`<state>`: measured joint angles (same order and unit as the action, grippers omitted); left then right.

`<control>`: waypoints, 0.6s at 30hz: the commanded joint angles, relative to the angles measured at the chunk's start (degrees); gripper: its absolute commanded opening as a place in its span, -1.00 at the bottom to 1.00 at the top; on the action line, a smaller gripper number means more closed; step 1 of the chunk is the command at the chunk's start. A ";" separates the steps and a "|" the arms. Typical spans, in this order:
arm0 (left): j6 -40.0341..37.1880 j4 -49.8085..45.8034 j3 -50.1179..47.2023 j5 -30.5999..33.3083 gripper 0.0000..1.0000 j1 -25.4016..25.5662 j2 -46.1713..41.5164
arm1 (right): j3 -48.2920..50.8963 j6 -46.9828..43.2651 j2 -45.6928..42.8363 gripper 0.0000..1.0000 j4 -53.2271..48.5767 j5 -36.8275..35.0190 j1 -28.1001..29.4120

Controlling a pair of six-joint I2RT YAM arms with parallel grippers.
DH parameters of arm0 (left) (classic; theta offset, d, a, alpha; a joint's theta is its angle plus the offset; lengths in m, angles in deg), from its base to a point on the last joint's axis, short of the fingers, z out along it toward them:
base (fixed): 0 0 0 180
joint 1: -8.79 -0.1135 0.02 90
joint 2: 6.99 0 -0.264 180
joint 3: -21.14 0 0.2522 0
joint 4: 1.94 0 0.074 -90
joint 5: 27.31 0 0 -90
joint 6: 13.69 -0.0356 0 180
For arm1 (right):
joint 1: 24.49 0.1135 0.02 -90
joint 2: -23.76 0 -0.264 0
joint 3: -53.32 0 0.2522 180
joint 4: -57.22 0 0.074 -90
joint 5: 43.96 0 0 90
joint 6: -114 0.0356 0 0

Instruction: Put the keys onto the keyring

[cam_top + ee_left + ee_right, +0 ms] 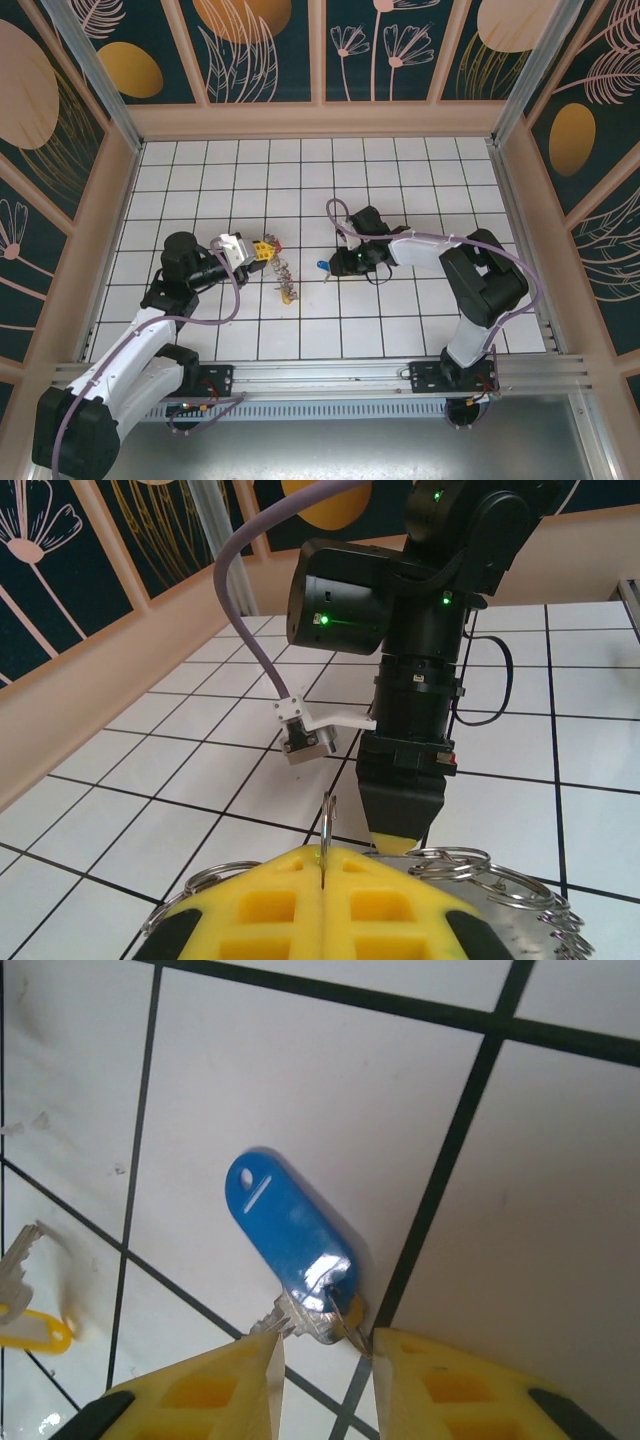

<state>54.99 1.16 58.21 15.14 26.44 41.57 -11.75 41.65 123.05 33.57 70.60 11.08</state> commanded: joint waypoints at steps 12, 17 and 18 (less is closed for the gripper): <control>-1.09 1.56 -0.04 -2.52 -1.00 0.28 0.77 | -0.44 -6.37 -1.66 -0.41 1.17 2.41 0.17; -1.19 1.51 -0.11 -2.54 -1.00 0.20 0.77 | -0.84 -10.37 -4.06 -0.37 -2.02 -4.91 1.96; -1.21 1.42 -0.08 -2.57 -1.00 0.27 0.83 | -1.06 -11.68 -4.31 -0.36 -2.76 -6.47 2.70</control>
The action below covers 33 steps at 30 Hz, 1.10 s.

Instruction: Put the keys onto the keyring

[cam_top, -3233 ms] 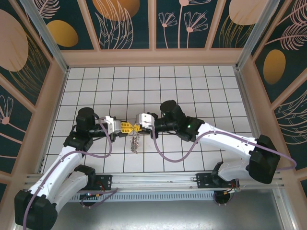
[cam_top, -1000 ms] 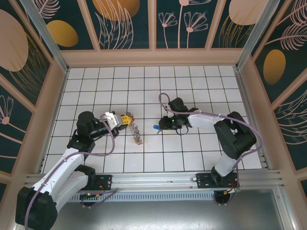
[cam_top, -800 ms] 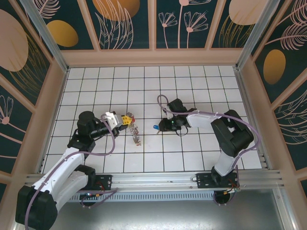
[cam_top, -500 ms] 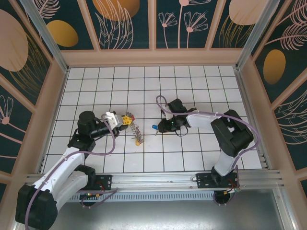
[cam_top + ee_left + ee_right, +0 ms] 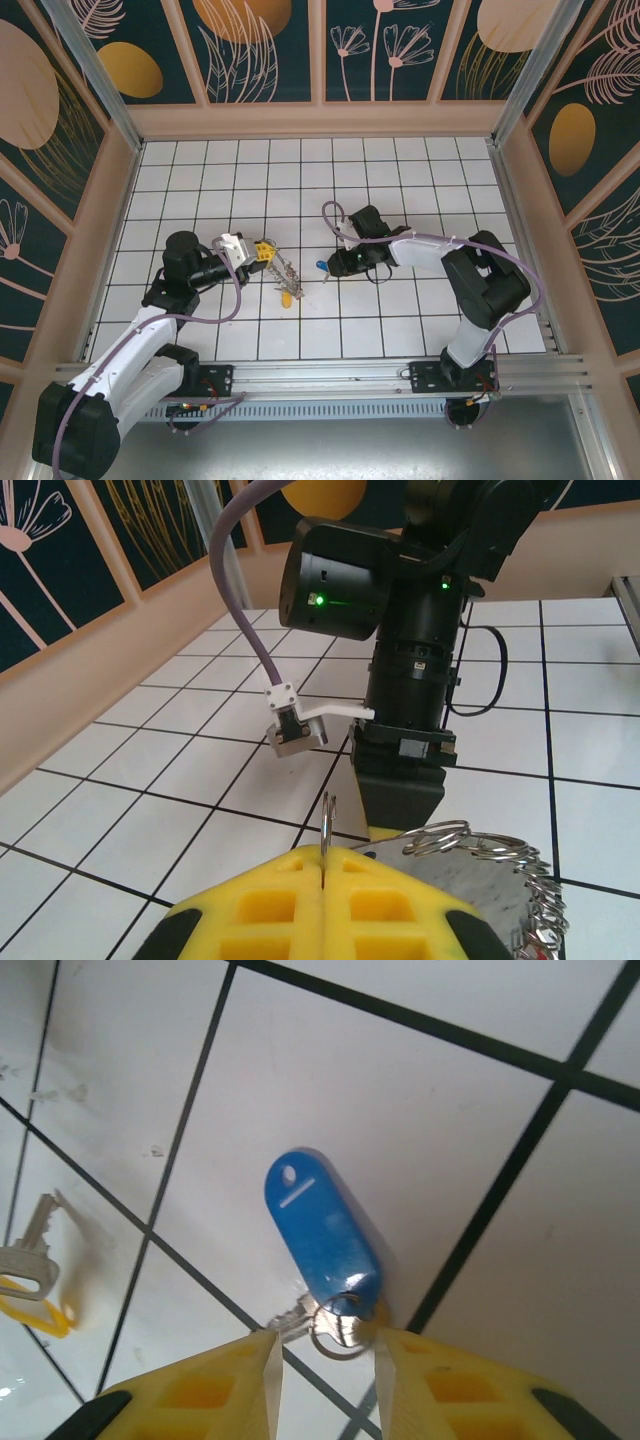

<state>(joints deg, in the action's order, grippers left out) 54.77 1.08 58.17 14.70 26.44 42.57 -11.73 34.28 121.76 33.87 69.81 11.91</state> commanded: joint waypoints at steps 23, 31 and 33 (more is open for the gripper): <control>-0.94 1.58 0.02 -2.29 -1.00 0.20 0.45 | -5.65 -11.31 1.63 -0.23 -8.25 -23.88 7.73; -0.87 1.57 0.02 -2.42 -1.00 0.20 0.57 | -2.49 -10.97 -2.20 -0.48 -6.05 -19.65 5.39; -0.92 1.52 0.02 -2.42 -1.00 0.26 0.54 | -1.90 -11.16 -2.26 -0.55 -5.52 -18.21 5.43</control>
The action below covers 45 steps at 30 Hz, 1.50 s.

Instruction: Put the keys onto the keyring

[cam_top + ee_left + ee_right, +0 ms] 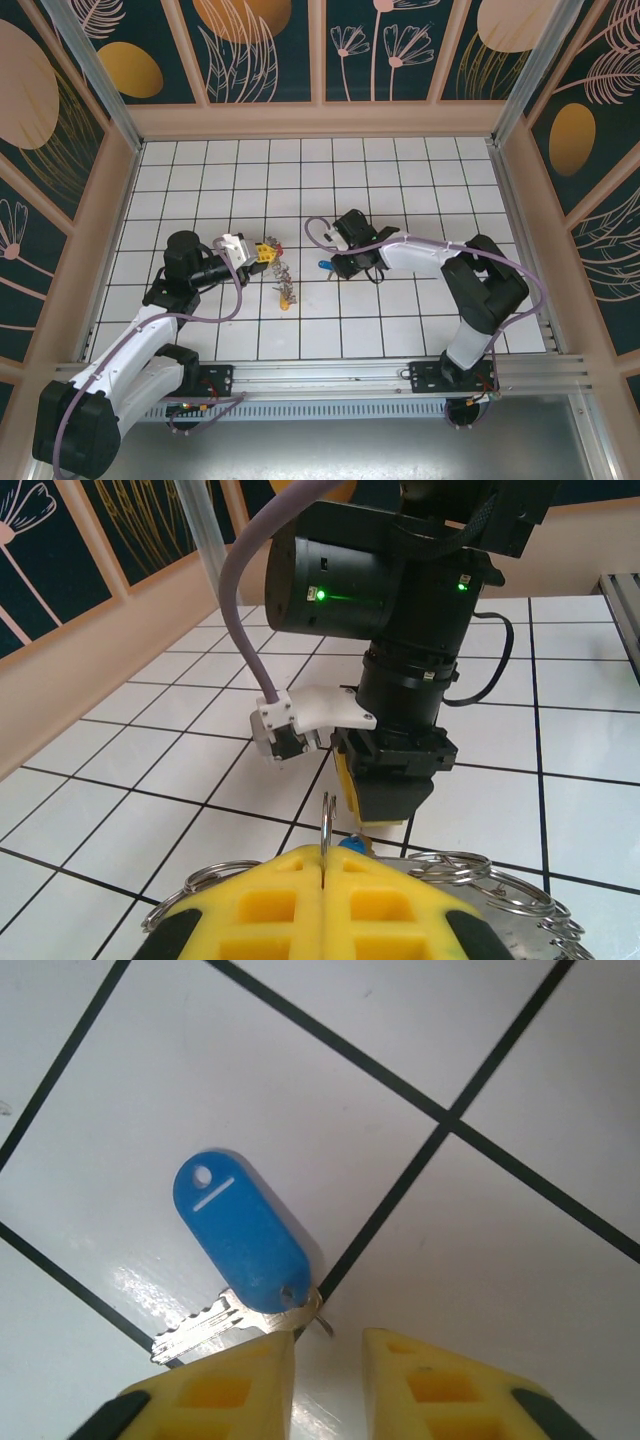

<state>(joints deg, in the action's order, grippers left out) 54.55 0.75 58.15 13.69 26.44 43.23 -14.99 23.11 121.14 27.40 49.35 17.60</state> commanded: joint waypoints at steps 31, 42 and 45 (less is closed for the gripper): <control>1.65 3.17 -0.26 -1.47 -1.00 0.23 -1.66 | -4.31 56.20 -1.45 -0.10 -9.91 -12.30 2.83; 0.66 1.34 0.57 -2.07 -1.00 0.27 -1.10 | -12.95 64.98 6.22 -0.10 -14.29 -17.75 7.14; 1.14 1.85 1.01 -2.34 -1.00 0.20 -0.82 | -16.26 67.49 9.19 -0.24 -18.07 -20.79 7.58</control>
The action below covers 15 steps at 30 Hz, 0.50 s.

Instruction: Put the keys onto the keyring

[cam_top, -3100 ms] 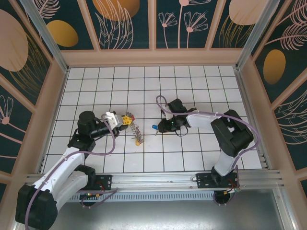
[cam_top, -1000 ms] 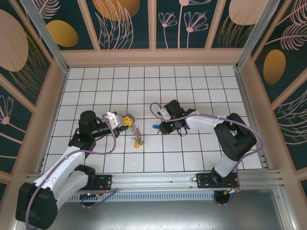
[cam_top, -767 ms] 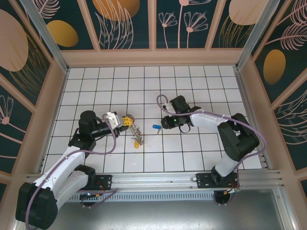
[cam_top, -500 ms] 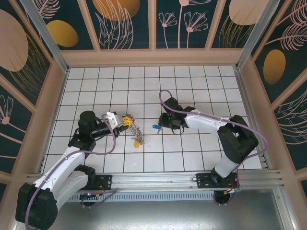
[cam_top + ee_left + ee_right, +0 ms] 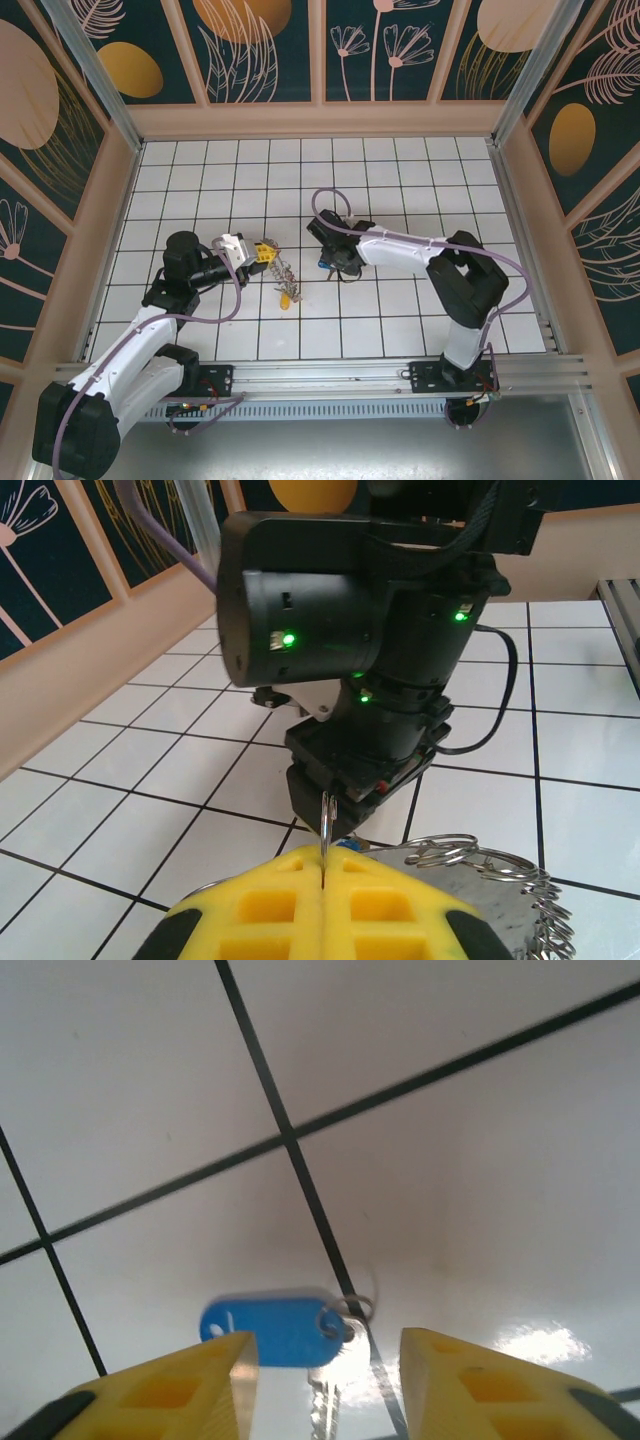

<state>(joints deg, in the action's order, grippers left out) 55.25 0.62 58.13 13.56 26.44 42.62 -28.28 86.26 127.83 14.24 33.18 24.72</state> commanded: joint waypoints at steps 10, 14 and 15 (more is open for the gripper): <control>0.76 2.33 0.86 -2.53 -1.00 0.25 -0.52 | -6.59 4.32 7.63 -0.36 -7.52 -3.60 1.14; 0.61 2.15 0.81 -2.50 -1.00 0.25 -0.54 | -6.14 4.27 7.63 -0.41 -8.07 -2.66 1.15; 0.67 2.23 0.91 -2.51 -1.00 0.23 -0.56 | -6.00 4.43 7.60 -0.43 -8.05 -2.45 1.15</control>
<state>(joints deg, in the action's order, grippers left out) 55.27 0.64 58.13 13.02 26.44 42.62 -33.24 89.53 135.07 9.41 30.93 25.44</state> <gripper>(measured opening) 0.066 0.292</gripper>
